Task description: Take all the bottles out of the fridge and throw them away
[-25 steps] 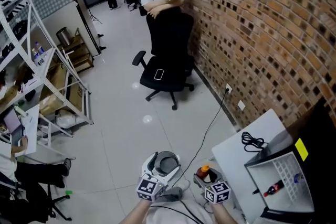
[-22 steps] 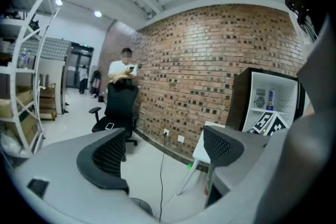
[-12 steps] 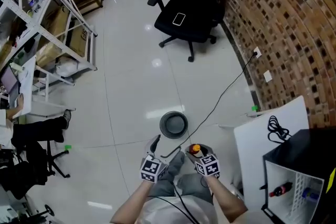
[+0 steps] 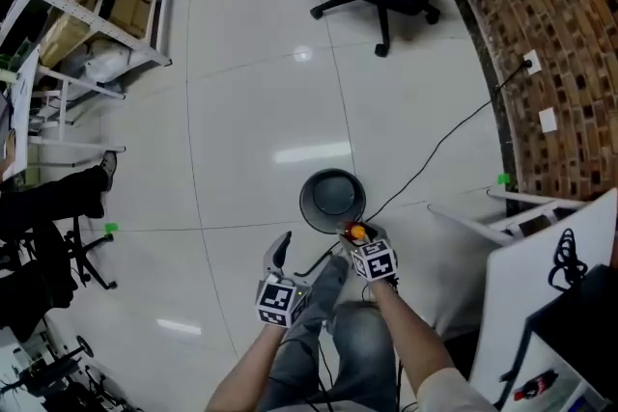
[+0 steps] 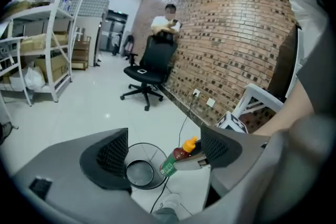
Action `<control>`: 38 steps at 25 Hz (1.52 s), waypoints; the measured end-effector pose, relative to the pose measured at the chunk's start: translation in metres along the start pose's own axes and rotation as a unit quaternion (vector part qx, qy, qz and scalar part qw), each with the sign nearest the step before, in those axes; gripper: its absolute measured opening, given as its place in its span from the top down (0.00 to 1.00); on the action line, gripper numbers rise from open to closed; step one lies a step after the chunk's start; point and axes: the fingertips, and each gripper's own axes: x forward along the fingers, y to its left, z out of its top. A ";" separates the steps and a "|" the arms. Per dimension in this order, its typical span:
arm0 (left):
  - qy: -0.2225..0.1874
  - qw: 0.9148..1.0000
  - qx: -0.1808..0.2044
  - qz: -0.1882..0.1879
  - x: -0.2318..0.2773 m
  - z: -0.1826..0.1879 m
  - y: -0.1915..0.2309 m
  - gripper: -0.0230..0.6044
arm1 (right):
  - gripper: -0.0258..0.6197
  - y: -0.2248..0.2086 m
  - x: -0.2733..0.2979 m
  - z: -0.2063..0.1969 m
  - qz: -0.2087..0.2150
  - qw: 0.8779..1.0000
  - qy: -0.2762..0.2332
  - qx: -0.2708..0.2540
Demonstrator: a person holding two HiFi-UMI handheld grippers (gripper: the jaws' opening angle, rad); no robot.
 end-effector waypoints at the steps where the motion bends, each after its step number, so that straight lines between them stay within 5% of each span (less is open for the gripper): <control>1: 0.006 1.000 0.000 0.004 0.004 -0.013 0.005 0.31 | 0.52 -0.005 0.017 -0.003 -0.001 1.000 0.008 -0.007; 5: 0.021 1.000 0.010 0.011 0.024 -0.054 0.024 0.31 | 0.52 -0.021 0.079 -0.023 -0.016 0.997 0.052 -0.050; 9: 0.028 0.999 -0.021 0.041 0.025 -0.086 0.049 0.31 | 0.59 -0.027 0.119 -0.051 -0.020 0.992 0.083 -0.093; 11: 0.024 0.998 -0.031 0.044 0.024 -0.093 0.053 0.31 | 0.70 -0.027 0.127 -0.059 -0.017 0.993 0.082 -0.085; 21: 0.030 0.998 -0.042 0.024 0.016 -0.088 0.054 0.31 | 0.69 -0.015 0.106 -0.051 0.002 0.997 0.069 -0.045; 32: 0.033 0.998 0.022 -0.059 -0.016 0.023 -0.016 0.31 | 0.66 0.030 -0.082 0.038 -0.007 0.999 -0.053 0.004; 38: -0.008 0.990 0.075 -0.115 -0.056 0.107 -0.082 0.31 | 0.64 0.055 -0.231 0.083 -0.048 0.983 -0.175 0.028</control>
